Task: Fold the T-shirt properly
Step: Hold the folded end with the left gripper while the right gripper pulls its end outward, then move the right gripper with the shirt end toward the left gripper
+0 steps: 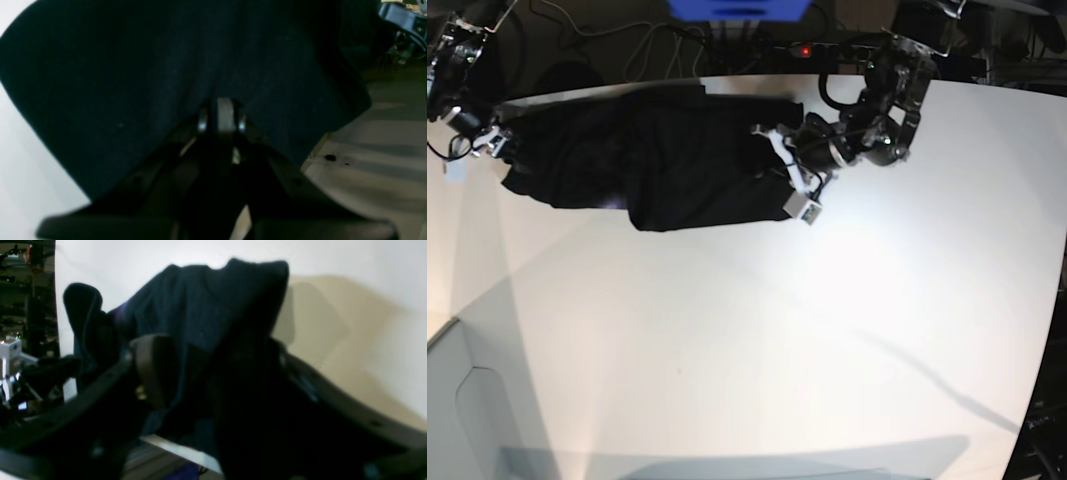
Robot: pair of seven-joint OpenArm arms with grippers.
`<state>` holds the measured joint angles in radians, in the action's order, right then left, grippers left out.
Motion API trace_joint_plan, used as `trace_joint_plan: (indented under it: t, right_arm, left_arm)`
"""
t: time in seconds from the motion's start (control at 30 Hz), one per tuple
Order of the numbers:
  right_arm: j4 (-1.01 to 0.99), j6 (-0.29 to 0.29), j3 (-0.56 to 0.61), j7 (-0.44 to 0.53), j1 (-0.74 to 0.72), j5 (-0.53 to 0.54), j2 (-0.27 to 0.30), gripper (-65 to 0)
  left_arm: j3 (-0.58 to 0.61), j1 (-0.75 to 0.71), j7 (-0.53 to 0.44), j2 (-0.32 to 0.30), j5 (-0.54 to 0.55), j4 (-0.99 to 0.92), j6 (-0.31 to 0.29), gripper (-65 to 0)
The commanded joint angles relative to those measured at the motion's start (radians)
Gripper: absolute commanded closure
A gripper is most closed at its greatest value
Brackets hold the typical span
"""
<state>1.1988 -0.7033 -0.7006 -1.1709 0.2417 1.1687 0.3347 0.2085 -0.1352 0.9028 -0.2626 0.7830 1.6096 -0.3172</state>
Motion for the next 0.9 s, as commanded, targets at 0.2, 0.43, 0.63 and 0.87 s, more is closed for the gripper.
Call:
trace_joint_plan:
  t: [0.2, 0.43, 0.63, 0.87]
  right_arm:
    - [-0.006, 0.005, 0.015, -0.079, 0.009, -0.097, 0.004, -12.3]
    - [0.01, 0.005, 0.049, -0.077, -0.021, -0.097, 0.01, 0.0]
    - [0.229, 0.005, 0.046, -0.076, -0.002, -0.098, 0.002, 0.0]
    - [0.408, 0.005, 0.039, -0.071, 0.044, -0.1, -0.018, 0.0]
  left_arm:
    - [-0.111, -0.013, -0.015, 0.003, 0.025, 0.08, -0.007, -3.2]
    - [-0.214, -0.077, -0.014, 0.0, 0.016, 0.102, -0.007, -3.1]
    - [-0.274, -0.114, -0.078, 0.032, -0.092, -0.041, -0.007, -3.0]
    - [-0.278, -0.128, -0.159, 0.073, -0.218, -0.168, -0.007, -3.0]
